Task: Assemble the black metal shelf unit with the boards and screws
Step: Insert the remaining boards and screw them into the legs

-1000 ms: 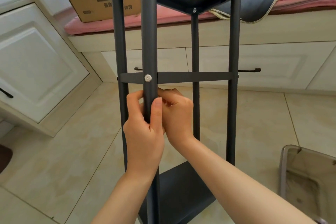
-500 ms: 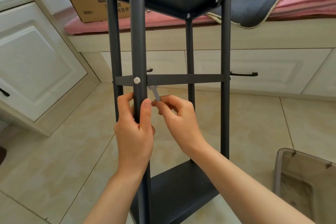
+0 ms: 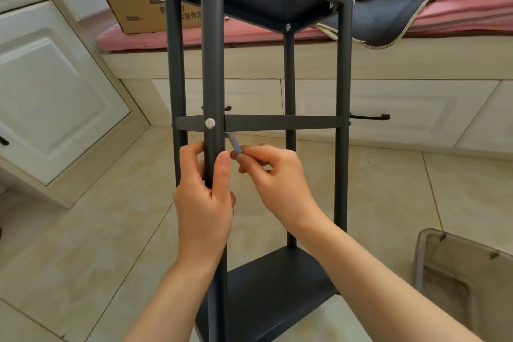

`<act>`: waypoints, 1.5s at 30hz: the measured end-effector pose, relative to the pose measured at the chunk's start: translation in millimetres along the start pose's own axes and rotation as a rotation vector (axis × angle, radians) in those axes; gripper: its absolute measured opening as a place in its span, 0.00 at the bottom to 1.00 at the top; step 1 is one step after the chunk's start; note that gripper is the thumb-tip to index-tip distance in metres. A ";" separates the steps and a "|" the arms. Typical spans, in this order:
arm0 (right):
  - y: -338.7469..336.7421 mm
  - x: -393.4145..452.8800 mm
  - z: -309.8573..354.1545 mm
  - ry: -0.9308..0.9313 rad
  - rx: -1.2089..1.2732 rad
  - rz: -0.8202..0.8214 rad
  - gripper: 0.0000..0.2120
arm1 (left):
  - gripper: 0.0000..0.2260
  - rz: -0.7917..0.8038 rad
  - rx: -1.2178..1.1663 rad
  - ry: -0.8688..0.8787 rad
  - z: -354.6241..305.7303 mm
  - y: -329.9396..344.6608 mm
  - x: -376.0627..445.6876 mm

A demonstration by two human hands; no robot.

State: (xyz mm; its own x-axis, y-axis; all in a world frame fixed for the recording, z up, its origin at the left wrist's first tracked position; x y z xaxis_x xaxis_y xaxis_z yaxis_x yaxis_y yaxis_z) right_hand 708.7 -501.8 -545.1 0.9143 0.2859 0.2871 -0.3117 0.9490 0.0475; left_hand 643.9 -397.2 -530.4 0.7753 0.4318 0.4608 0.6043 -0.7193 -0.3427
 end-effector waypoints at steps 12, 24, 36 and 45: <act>12.0 -2.4 -3.8 -0.085 -0.007 -0.086 0.06 | 0.12 0.028 0.009 0.020 -6.0 5.3 -2.8; 26.0 11.1 -16.1 -0.216 0.023 -0.170 0.04 | 0.16 0.022 0.047 0.051 -7.1 7.4 -4.4; 15.1 6.9 -21.5 -0.068 0.052 -0.140 0.08 | 0.13 -0.003 0.099 0.069 -5.2 -0.2 -4.8; -2.4 -7.8 -7.2 0.007 0.060 -0.083 0.09 | 0.07 -0.020 0.109 0.066 -0.8 -8.4 -3.5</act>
State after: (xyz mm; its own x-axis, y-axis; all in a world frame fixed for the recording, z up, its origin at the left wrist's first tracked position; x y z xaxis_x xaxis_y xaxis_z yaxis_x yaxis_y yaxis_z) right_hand 704.2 -505.3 -554.4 0.9392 0.2082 0.2729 -0.2499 0.9598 0.1279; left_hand 636.0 -393.1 -528.5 0.7510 0.4063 0.5205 0.6390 -0.6457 -0.4179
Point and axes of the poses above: each hand's wrist, its own x-axis towards the middle knuckle, its own y-axis out of the palm, z = x × y, the point moved 3 cm from there along x, towards the middle knuckle, and after that the axes turned 8 degrees about x, right-handed, at the moved point
